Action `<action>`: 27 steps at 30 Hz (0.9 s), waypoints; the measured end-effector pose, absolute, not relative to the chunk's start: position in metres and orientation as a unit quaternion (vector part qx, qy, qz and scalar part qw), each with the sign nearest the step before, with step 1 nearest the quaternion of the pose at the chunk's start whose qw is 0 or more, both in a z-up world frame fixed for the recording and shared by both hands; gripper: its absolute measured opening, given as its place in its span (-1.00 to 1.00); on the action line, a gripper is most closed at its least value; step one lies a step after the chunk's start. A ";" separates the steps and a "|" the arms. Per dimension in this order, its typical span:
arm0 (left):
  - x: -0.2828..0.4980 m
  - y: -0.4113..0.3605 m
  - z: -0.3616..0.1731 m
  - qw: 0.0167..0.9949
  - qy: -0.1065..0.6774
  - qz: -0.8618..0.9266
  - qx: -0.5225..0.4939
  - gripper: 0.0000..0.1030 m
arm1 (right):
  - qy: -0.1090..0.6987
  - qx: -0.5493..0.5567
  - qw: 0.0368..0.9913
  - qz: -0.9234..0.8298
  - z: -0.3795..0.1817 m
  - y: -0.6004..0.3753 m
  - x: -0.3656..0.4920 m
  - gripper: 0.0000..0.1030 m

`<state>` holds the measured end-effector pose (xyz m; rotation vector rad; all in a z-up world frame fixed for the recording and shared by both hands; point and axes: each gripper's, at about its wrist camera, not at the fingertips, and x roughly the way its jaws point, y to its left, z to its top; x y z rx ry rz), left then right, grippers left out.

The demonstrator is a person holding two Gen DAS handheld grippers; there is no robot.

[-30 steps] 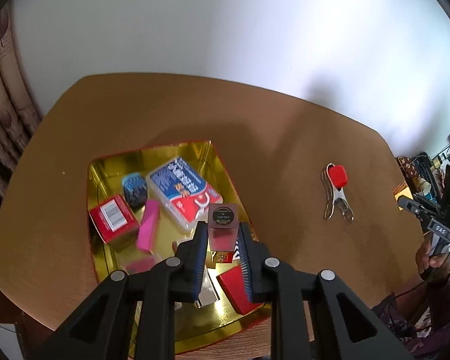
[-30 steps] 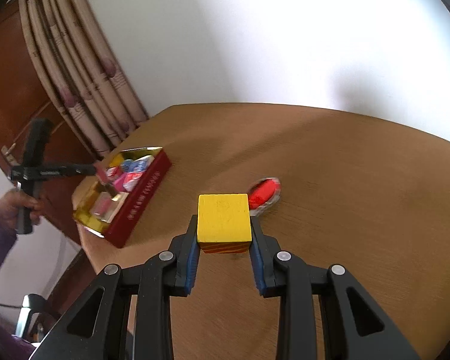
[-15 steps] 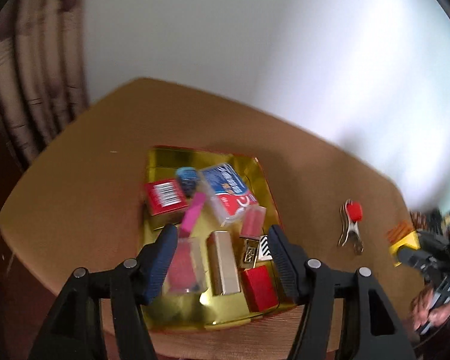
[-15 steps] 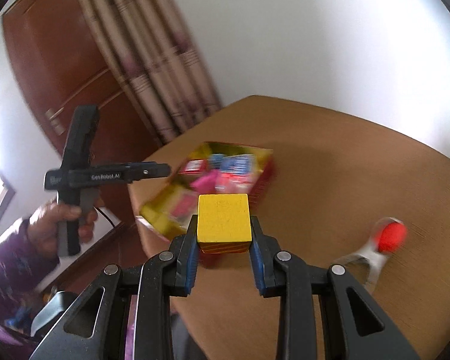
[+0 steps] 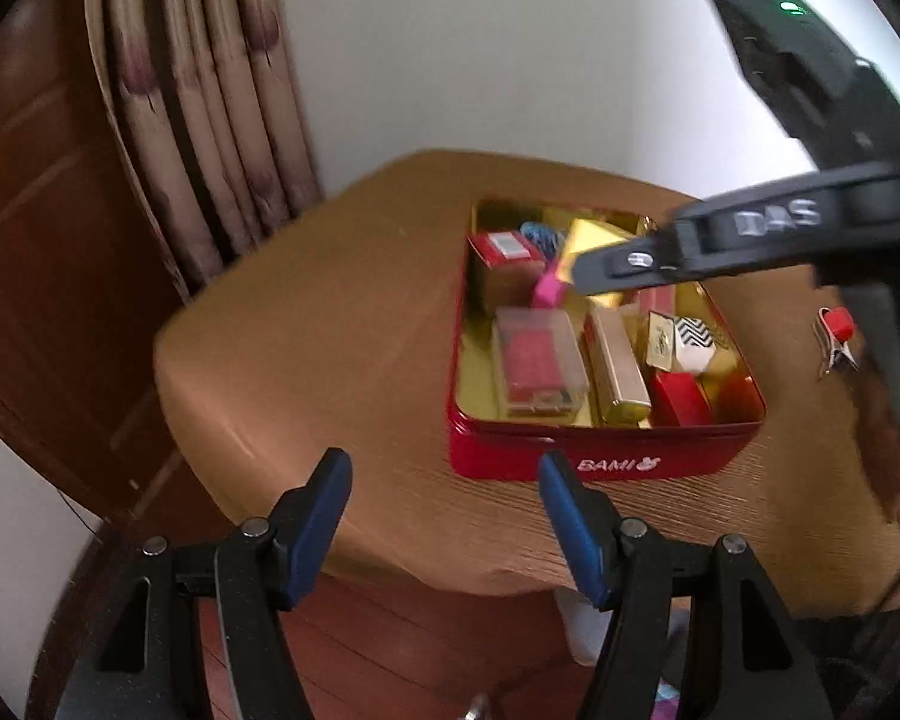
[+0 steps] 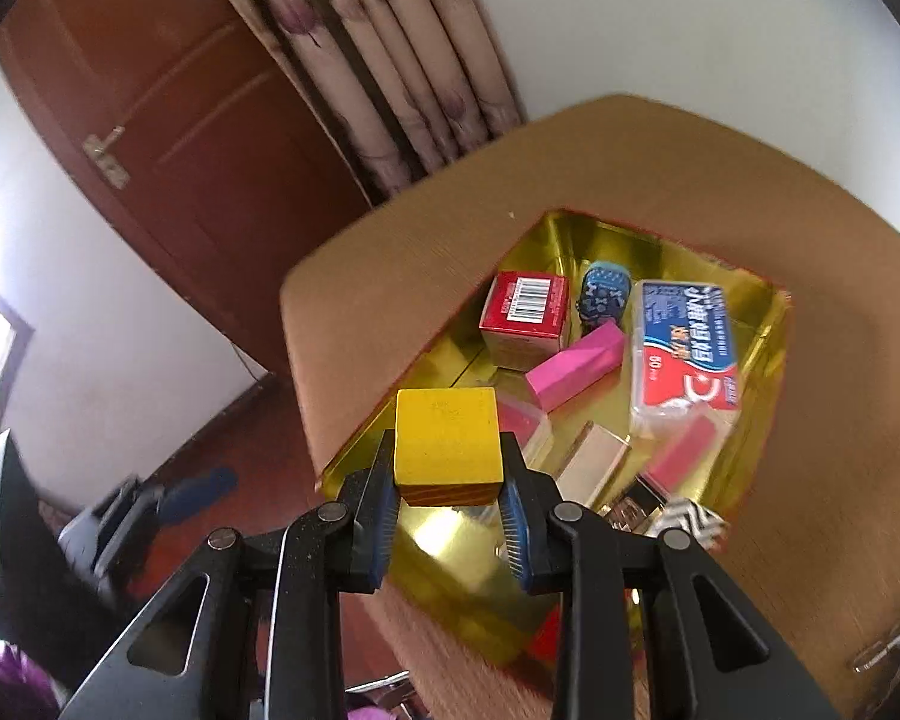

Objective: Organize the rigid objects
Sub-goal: 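Carry the lip gloss into the tin with left while right carries the yellow cube in, releasing both, then withdraw both open tools from the tin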

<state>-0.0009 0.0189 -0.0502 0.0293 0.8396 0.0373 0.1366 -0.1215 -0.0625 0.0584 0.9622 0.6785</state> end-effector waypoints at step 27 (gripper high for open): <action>-0.010 -0.022 -0.061 0.897 0.431 -0.003 0.104 0.29 | 0.318 0.093 0.939 0.085 -0.035 -0.304 0.043 0.36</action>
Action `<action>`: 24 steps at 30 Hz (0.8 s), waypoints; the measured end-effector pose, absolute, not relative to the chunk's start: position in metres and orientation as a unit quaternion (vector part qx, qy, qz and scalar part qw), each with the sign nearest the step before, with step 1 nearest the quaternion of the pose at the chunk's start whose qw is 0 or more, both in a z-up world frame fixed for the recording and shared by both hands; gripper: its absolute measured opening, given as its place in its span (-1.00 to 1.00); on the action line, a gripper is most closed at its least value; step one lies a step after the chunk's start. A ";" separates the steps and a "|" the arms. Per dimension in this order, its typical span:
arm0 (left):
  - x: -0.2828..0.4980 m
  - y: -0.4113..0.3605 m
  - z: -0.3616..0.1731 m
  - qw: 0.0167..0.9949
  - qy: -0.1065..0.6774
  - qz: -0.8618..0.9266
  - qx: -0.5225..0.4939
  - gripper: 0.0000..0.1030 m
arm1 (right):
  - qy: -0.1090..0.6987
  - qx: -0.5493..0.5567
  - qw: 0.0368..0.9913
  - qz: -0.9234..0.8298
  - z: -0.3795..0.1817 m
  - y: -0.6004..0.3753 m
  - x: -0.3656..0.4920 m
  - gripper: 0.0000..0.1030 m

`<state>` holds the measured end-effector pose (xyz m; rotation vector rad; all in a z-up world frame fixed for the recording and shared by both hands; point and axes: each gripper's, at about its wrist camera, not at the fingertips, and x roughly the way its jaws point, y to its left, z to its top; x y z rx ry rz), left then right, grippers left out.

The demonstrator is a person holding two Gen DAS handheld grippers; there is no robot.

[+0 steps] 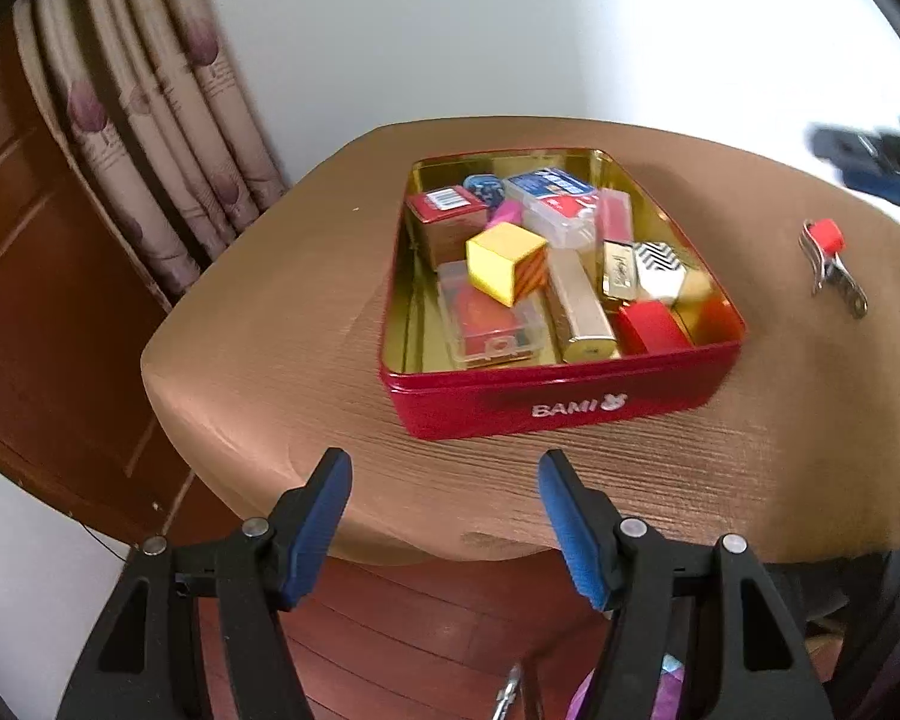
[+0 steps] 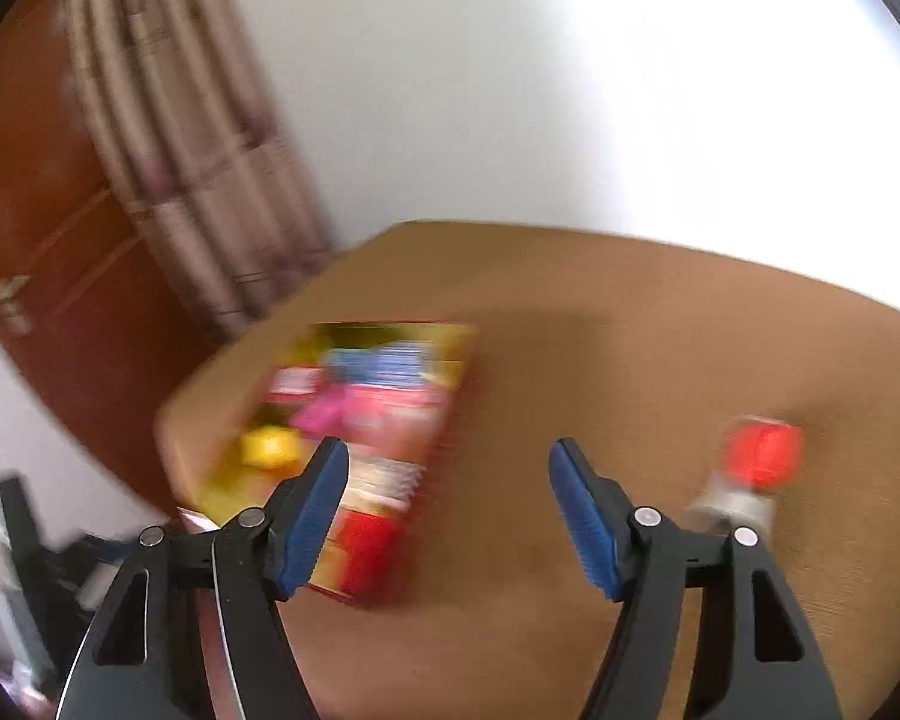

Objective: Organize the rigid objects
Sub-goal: 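Withdraw both open tools from the tin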

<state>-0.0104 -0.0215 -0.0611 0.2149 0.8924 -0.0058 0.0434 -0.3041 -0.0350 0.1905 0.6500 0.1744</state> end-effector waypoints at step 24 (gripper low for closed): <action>0.008 -0.191 -0.017 0.871 0.441 -0.142 0.164 0.29 | 0.368 0.136 0.917 -0.076 -0.125 -0.497 -0.039 0.49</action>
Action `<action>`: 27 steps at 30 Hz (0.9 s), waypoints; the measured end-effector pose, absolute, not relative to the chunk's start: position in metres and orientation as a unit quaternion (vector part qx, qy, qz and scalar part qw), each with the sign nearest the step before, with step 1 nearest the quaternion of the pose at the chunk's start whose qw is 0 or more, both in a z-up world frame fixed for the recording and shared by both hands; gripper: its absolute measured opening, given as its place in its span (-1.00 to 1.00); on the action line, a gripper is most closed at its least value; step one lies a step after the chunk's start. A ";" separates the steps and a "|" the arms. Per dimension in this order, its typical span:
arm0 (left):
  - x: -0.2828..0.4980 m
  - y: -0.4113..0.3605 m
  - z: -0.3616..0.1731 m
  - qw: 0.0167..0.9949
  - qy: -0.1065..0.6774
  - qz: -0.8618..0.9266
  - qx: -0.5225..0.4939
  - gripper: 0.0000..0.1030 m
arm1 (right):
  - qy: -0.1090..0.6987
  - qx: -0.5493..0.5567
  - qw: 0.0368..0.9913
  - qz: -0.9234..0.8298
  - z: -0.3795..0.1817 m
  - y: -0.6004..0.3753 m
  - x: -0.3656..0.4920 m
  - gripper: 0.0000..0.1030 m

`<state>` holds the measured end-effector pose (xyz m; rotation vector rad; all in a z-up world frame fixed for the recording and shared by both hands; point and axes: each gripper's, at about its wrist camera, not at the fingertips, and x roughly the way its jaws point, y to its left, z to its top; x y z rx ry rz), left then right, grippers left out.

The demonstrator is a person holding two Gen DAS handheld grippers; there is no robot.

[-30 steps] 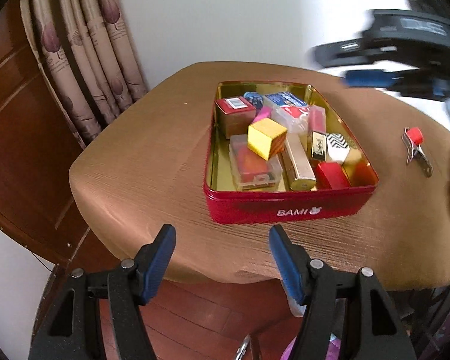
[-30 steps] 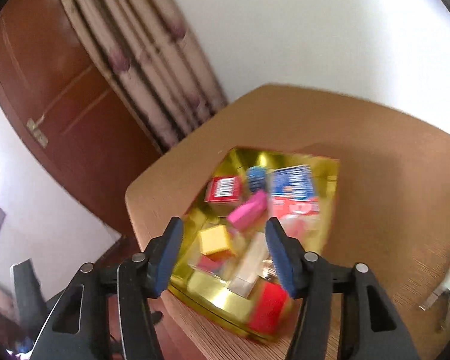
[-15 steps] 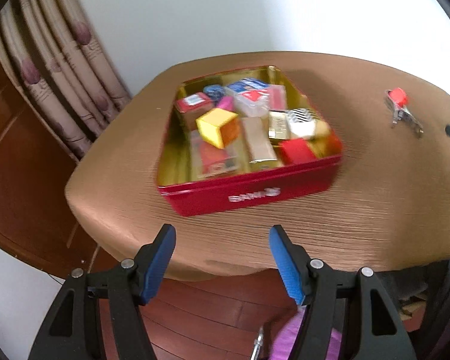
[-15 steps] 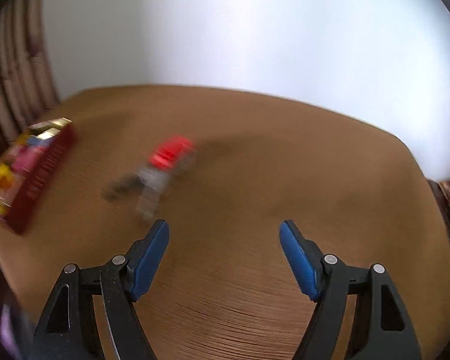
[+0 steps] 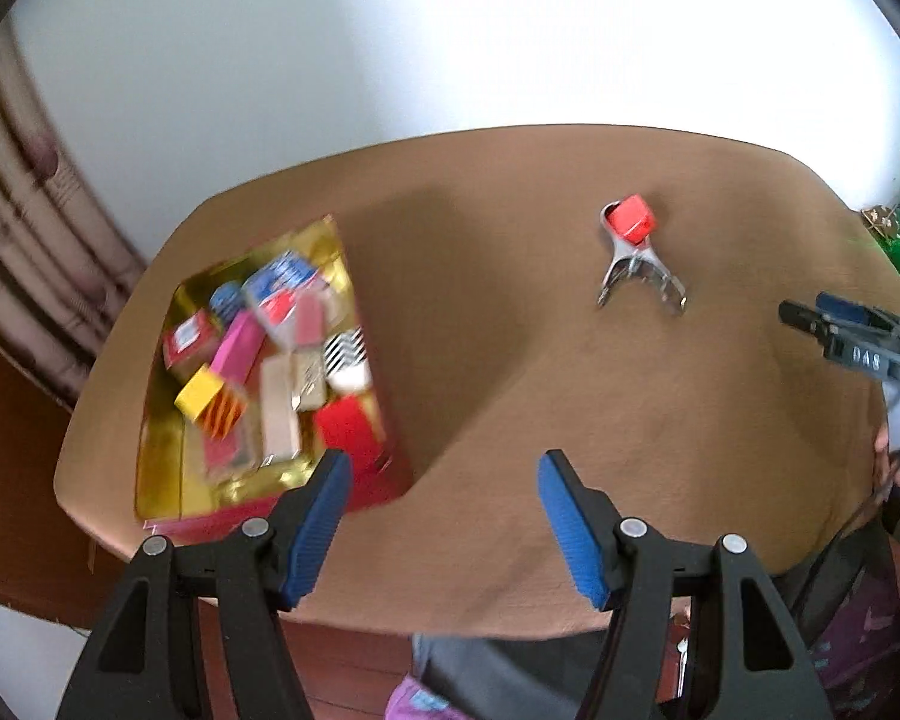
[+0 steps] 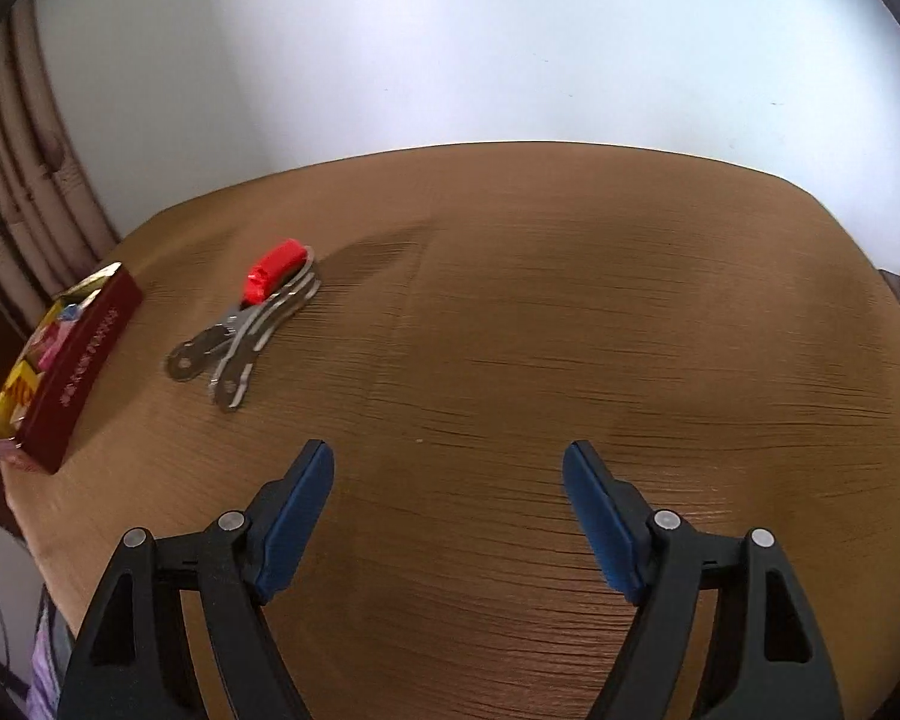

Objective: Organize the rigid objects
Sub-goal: 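Withdraw both open tools from the tin, then reach the right tool to the keychain and close on its red tag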

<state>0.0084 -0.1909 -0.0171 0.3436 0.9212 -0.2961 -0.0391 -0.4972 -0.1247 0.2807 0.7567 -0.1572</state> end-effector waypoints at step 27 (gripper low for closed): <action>0.074 -0.214 -0.082 0.835 0.516 -0.157 0.111 0.29 | 0.402 0.214 0.890 0.020 -0.104 -0.447 0.113 -0.01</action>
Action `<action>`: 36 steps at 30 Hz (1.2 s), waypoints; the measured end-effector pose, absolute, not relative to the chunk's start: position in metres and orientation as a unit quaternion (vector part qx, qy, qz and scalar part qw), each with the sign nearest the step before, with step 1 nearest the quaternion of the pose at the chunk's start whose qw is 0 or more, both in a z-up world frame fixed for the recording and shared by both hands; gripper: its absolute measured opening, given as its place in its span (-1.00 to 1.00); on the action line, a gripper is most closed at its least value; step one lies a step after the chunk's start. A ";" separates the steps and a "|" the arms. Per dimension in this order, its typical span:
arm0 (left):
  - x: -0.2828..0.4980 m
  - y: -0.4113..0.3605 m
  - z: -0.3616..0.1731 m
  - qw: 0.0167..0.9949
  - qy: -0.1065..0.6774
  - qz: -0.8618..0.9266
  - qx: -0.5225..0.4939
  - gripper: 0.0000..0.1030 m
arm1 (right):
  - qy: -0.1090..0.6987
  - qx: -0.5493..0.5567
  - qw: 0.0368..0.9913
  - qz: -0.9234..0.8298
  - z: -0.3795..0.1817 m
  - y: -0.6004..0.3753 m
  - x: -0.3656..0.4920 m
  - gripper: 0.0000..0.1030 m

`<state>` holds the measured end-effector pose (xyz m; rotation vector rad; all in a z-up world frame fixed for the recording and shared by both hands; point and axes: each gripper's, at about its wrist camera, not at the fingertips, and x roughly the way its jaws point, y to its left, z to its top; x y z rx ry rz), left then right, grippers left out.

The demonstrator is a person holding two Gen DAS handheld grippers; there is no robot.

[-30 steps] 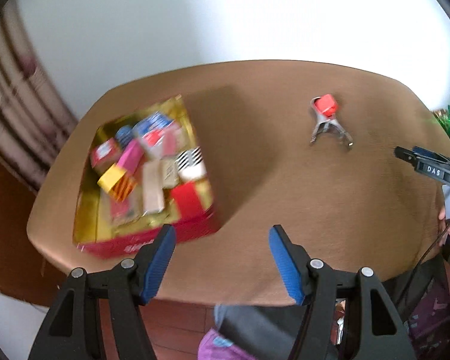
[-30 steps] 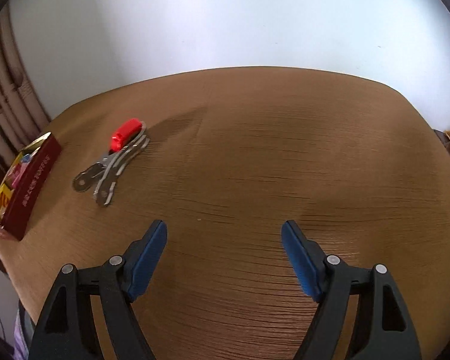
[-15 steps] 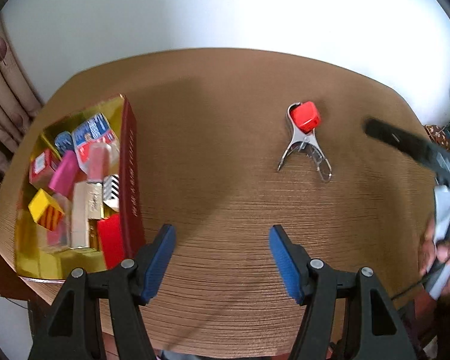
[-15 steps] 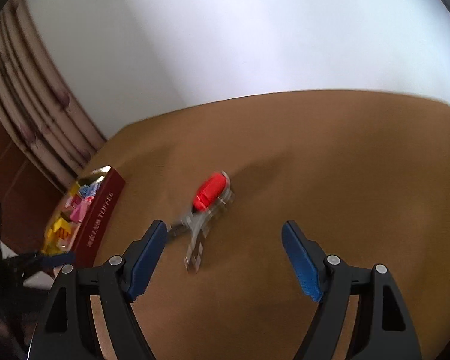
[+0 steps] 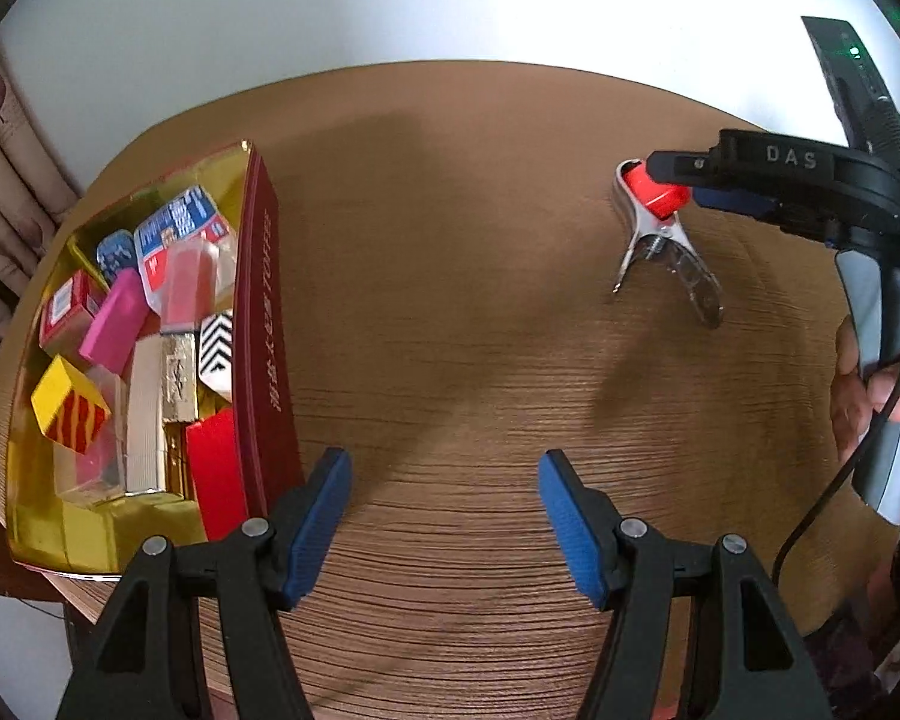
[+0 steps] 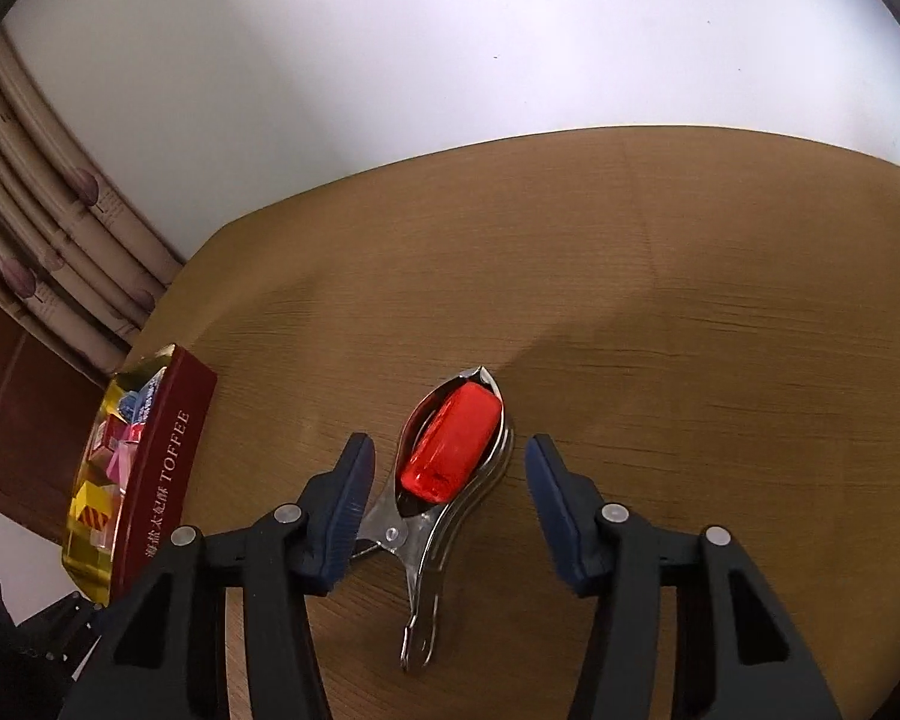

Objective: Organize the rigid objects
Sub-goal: 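Reach the right tool to the keychain and close on its red tag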

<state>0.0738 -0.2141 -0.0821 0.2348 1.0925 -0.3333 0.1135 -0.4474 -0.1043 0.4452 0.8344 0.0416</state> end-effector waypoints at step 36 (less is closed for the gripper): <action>0.083 -0.217 -0.077 0.810 0.551 -0.196 0.052 0.29 | 0.377 0.330 0.865 0.017 -0.072 -0.527 0.055 -0.70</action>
